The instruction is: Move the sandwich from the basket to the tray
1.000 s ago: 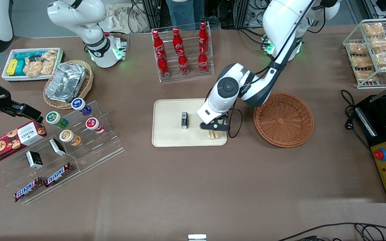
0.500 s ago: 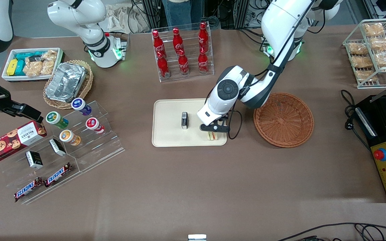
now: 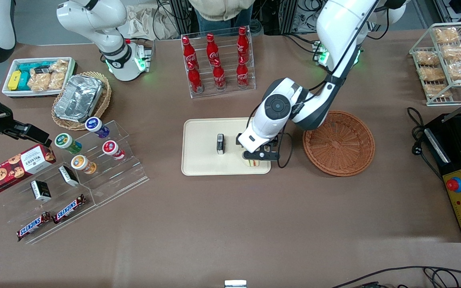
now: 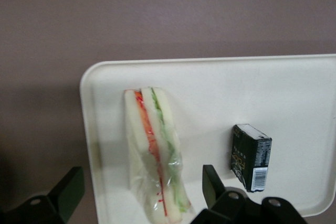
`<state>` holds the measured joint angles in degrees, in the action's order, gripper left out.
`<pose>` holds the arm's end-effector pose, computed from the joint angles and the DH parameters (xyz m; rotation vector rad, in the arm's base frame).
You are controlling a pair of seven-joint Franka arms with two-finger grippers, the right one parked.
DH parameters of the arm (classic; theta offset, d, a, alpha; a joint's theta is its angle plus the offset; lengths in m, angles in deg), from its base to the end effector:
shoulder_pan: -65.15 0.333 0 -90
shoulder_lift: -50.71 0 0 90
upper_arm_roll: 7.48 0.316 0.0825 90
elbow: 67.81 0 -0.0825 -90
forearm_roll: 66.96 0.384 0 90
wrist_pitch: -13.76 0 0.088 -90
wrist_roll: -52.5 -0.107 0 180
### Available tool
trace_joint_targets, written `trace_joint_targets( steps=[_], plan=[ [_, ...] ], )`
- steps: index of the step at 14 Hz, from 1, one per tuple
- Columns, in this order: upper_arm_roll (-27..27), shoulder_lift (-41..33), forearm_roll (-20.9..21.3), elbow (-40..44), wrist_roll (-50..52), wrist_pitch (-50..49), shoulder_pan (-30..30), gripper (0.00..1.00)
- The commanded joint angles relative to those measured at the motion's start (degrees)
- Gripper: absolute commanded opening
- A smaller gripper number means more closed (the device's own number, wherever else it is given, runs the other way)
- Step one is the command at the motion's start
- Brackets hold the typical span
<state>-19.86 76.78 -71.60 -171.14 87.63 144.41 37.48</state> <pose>0.5055 -0.4130 0.3020 2.9974 -0.0166 -0.1072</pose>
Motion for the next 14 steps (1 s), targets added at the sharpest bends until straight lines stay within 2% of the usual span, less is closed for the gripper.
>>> trace_joint_targets(
  steps=[1, 6, 11, 14],
  plan=[
    [-0.10, -3.21, -0.11, 3.29, -2.06, -9.06, 2.35, 0.99],
    [0.08, -10.58, 0.24, 5.60, -9.45, -22.60, 7.71, 0.99],
    [0.17, -16.65, 0.76, 5.77, -4.98, -36.76, 15.88, 1.00],
    [0.17, -18.68, 0.68, 5.95, -5.50, -37.13, 20.01, 1.00]
  ],
)
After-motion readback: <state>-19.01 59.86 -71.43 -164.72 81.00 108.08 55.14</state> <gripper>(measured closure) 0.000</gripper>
